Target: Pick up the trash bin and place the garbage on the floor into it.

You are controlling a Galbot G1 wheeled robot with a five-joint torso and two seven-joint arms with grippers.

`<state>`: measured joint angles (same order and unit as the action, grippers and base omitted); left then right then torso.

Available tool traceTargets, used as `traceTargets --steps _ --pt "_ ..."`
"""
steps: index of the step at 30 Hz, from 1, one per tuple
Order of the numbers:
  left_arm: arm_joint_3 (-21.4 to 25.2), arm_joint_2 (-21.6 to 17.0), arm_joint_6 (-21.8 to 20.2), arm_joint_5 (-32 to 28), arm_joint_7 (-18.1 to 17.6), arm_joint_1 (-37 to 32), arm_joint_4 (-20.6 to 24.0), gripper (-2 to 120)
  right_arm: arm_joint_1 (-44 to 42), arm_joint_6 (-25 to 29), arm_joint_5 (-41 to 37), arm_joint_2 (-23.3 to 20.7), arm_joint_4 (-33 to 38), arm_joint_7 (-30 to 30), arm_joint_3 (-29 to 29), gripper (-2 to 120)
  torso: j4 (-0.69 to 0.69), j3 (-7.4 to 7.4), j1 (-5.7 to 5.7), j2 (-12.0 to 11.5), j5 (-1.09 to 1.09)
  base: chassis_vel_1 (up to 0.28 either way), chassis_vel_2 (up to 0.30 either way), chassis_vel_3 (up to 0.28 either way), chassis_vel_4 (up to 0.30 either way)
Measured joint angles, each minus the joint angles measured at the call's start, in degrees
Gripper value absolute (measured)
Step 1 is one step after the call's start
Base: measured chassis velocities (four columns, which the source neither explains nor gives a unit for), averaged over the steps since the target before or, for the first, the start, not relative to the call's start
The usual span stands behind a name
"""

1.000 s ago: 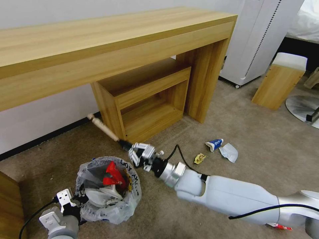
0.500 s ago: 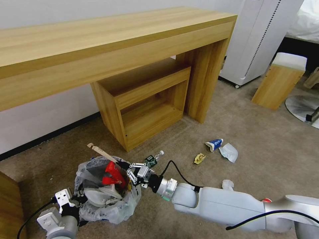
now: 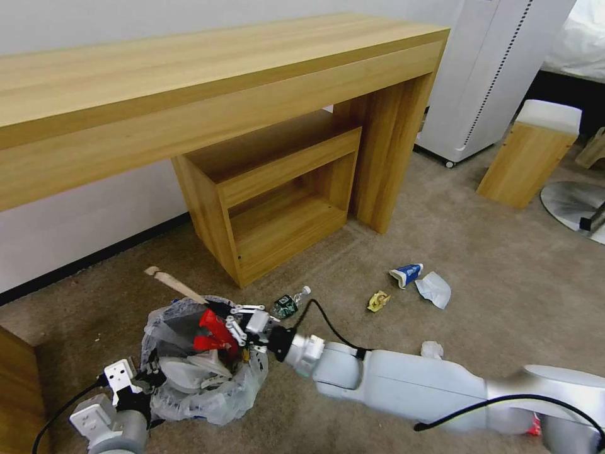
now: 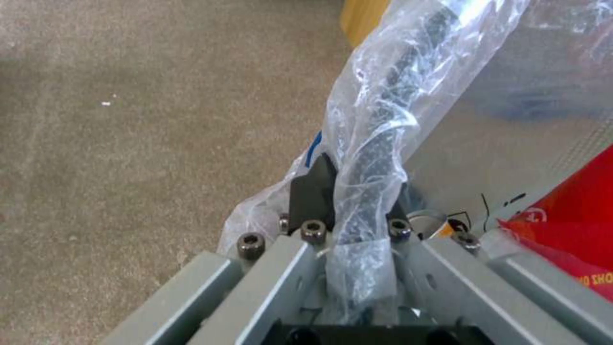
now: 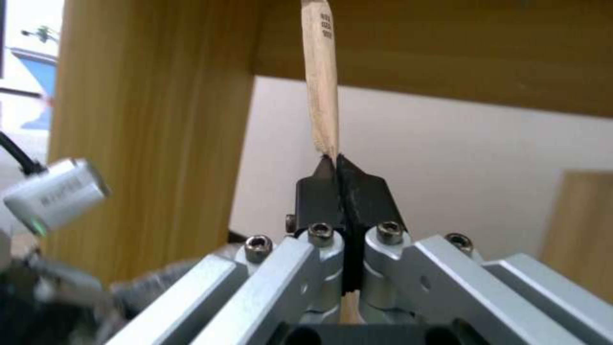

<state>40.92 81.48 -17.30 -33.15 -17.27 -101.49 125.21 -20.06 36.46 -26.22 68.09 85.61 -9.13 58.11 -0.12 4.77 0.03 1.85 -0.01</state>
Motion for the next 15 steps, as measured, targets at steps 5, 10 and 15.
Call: traceTargets --steps 5,10,15 --pt "0.0 0.13 0.0 -0.01 0.02 0.18 -0.02 0 0.54 0.72 1.1 2.54 -2.07 0.22 0.67 0 0.0 0.0 0.0 0.0 0.0 0.0 0.0 0.0 0.0" --pt "0.24 -0.01 0.02 -0.29 0.02 0.38 -0.27 0 0.15 1.92 2.63 4.05 -4.7 0.83 1.42 0 0.0 0.0 0.0 0.0 0.0 0.0 0.0 0.0 0.0" --pt "0.17 0.02 0.03 -0.36 0.03 0.59 -0.57 0 -0.83 3.06 3.76 4.41 -7.05 1.7 1.43 0 -0.01 0.0 0.0 0.0 0.0 0.0 0.0 0.0 0.0"
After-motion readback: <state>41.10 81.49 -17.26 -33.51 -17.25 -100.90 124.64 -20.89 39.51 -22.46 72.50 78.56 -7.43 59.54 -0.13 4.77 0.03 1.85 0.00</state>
